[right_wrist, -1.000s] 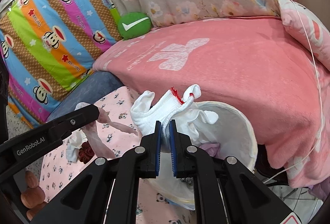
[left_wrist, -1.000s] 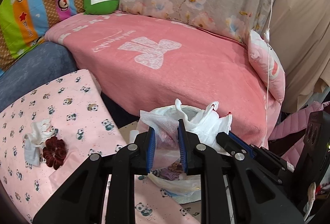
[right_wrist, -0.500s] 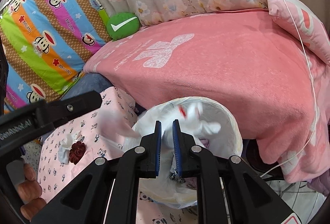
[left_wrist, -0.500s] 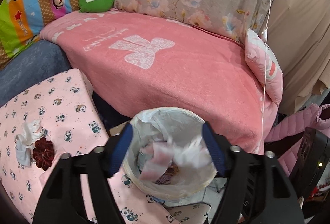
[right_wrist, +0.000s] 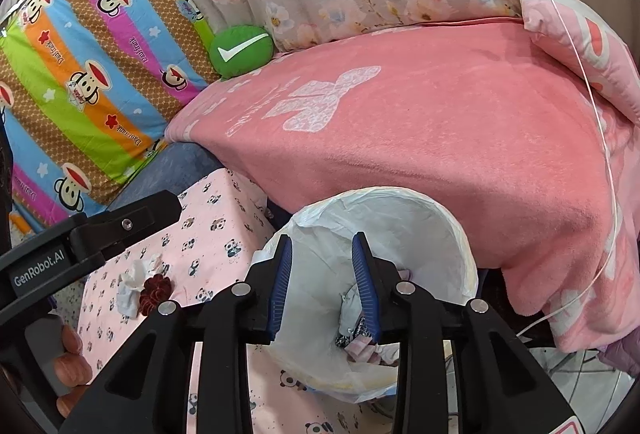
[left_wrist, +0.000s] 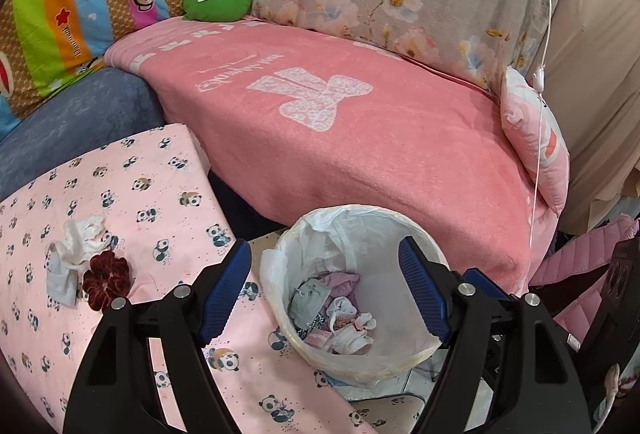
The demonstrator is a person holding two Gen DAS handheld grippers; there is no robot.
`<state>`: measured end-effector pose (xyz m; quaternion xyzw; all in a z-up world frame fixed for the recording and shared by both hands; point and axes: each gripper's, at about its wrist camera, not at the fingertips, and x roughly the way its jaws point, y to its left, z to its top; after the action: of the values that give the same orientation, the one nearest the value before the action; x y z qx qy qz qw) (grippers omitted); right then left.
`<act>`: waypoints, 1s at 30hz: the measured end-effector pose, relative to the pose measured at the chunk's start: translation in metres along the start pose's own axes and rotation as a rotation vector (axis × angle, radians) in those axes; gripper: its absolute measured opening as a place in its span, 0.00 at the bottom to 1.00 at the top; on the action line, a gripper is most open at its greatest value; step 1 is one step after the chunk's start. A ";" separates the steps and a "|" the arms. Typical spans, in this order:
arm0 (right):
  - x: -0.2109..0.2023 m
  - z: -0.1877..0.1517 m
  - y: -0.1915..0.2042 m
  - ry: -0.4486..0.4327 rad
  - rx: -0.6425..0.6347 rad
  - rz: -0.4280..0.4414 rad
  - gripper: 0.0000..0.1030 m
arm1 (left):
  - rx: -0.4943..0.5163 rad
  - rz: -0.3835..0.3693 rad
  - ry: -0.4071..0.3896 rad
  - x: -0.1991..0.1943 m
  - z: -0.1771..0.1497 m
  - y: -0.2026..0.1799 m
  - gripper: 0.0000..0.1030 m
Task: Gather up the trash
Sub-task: 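Grasp the light blue sock with the left gripper while the right gripper grasps the brown scrunchie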
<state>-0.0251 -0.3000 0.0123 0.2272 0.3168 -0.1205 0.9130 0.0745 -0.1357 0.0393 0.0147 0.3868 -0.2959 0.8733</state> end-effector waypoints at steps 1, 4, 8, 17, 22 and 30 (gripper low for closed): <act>0.000 -0.001 0.002 0.002 -0.005 0.002 0.32 | -0.006 0.001 0.000 -0.001 -0.001 0.002 0.70; 0.001 -0.003 0.008 0.009 -0.016 0.010 0.33 | -0.025 0.007 -0.002 -0.003 -0.003 0.010 0.70; 0.004 -0.005 0.019 0.021 -0.041 0.022 0.33 | -0.050 0.017 -0.005 -0.006 -0.007 0.022 0.70; 0.011 -0.014 0.044 0.047 -0.087 0.039 0.33 | -0.108 0.052 -0.007 -0.012 -0.016 0.052 0.70; 0.015 -0.020 0.058 0.062 -0.108 0.048 0.33 | -0.143 0.070 -0.006 -0.015 -0.022 0.070 0.70; 0.023 -0.027 0.086 0.086 -0.157 0.065 0.33 | -0.193 0.099 -0.007 -0.021 -0.032 0.099 0.70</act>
<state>0.0104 -0.2138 0.0083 0.1701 0.3564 -0.0556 0.9170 0.0941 -0.0354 0.0114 -0.0514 0.4094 -0.2138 0.8855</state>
